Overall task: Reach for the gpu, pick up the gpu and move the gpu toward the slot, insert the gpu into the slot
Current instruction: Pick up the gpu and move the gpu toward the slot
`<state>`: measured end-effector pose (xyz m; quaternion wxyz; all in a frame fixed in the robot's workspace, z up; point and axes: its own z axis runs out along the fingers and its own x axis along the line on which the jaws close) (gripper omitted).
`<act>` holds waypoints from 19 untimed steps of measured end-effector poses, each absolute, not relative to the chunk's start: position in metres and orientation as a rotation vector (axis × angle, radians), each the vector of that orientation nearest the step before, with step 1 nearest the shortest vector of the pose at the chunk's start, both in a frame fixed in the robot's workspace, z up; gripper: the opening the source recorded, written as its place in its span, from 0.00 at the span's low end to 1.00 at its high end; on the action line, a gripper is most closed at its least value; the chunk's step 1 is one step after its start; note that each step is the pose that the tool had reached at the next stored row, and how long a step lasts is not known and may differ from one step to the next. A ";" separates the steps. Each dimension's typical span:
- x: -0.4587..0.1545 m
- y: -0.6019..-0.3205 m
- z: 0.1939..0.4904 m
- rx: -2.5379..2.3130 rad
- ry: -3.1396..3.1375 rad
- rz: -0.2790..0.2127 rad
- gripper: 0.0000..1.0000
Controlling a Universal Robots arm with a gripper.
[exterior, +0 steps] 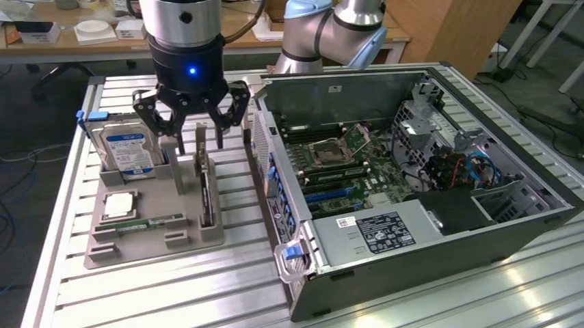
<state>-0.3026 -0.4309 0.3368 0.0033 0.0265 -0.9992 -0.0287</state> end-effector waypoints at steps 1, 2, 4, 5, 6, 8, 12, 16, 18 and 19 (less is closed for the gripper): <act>-0.302 -0.431 0.336 0.083 -3.133 -0.090 0.59; -0.302 -0.431 0.336 0.083 -3.133 -0.090 0.59; -0.302 -0.431 0.335 0.083 -3.133 -0.090 0.59; -0.302 -0.431 0.334 0.083 -3.133 -0.090 0.59; -0.302 -0.431 0.334 0.083 -3.133 -0.090 0.59; -0.302 -0.431 0.333 0.083 -3.133 -0.090 0.59; -0.301 -0.431 0.331 0.083 -3.133 -0.090 0.59; -0.301 -0.431 0.329 0.083 -3.133 -0.090 0.59; -0.301 -0.431 0.328 0.083 -3.133 -0.090 0.59; -0.301 -0.431 0.328 0.083 -3.133 -0.090 0.59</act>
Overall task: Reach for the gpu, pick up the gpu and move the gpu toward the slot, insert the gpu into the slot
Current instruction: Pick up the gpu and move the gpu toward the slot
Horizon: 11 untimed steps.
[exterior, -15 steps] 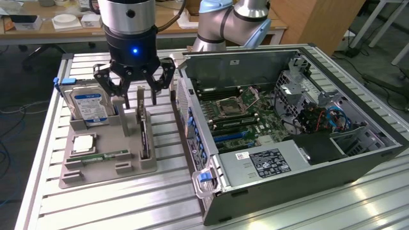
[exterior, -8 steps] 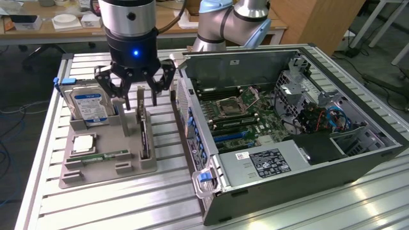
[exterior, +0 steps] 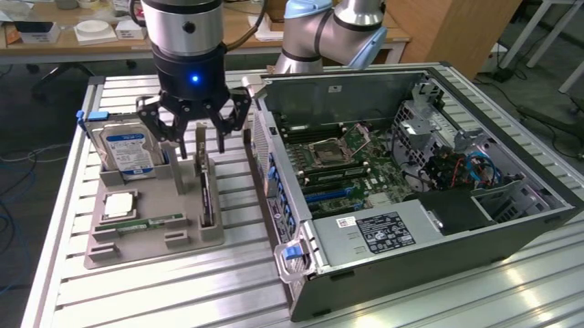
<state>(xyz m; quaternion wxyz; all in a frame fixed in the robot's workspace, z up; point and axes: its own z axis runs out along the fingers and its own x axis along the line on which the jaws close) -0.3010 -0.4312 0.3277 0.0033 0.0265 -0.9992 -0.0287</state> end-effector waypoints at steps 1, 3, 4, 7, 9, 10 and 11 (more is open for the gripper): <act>-0.301 -0.431 0.327 0.083 -3.133 -0.090 0.59; -0.301 -0.431 0.326 0.083 -3.133 -0.090 0.59; -0.301 -0.431 0.326 0.083 -3.133 -0.090 0.59; -0.301 -0.432 0.324 0.083 -3.133 -0.090 0.59; -0.301 -0.432 0.323 0.083 -3.133 -0.090 0.59; -0.300 -0.432 0.322 0.083 -3.133 -0.090 0.59; -0.300 -0.432 0.322 0.083 -3.133 -0.090 0.59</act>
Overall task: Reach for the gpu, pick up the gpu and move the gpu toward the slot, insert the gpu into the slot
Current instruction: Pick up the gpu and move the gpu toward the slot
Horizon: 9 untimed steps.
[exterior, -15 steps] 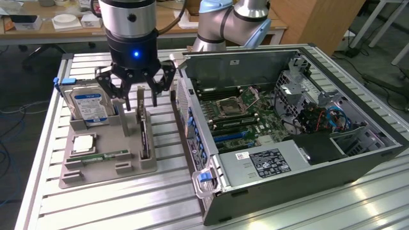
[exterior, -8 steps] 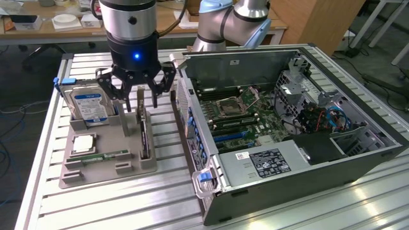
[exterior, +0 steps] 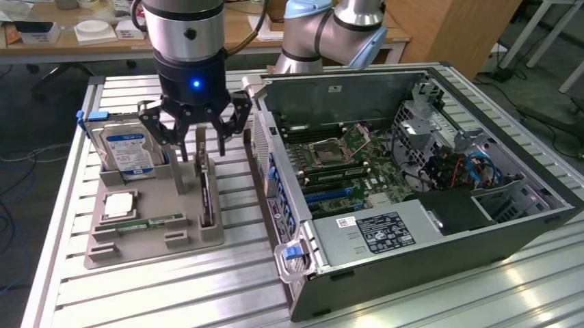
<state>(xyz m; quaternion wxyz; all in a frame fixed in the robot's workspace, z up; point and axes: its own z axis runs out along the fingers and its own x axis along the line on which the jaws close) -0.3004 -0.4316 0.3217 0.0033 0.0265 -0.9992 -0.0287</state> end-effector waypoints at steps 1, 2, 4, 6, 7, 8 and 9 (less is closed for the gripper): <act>-0.300 -0.432 0.321 0.083 -3.133 -0.090 0.59; -0.300 -0.432 0.321 0.083 -3.133 -0.090 0.59; -0.300 -0.432 0.320 0.083 -3.133 -0.090 0.59; -0.300 -0.432 0.318 0.083 -3.133 -0.090 0.59; -0.300 -0.432 0.318 0.083 -3.133 -0.090 0.59; -0.300 -0.432 0.318 0.083 -3.133 -0.090 0.59; -0.300 -0.432 0.317 0.083 -3.133 -0.090 0.59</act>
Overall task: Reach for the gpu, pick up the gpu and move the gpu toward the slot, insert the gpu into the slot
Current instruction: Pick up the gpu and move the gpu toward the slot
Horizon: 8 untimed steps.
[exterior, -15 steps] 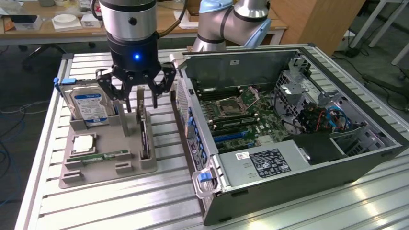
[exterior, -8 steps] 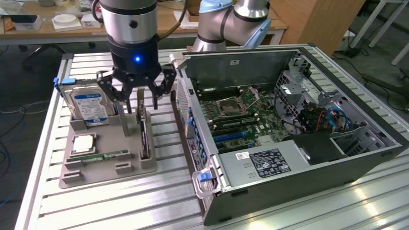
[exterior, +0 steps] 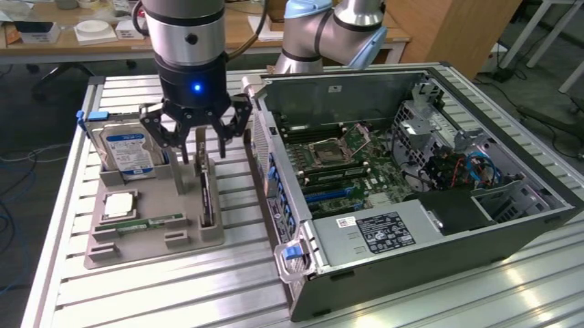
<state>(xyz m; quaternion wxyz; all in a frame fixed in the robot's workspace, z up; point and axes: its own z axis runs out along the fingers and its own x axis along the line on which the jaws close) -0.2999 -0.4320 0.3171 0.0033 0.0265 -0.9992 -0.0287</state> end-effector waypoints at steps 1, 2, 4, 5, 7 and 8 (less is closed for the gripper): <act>-0.300 -0.432 0.317 0.083 -3.133 -0.090 0.59; -0.300 -0.432 0.316 0.083 -3.133 -0.090 0.59; -0.300 -0.432 0.315 0.083 -3.133 -0.090 0.59; -0.299 -0.432 0.314 0.083 -3.133 -0.090 0.59; -0.299 -0.432 0.314 0.083 -3.133 -0.090 0.59; -0.299 -0.433 0.313 0.083 -3.133 -0.090 0.59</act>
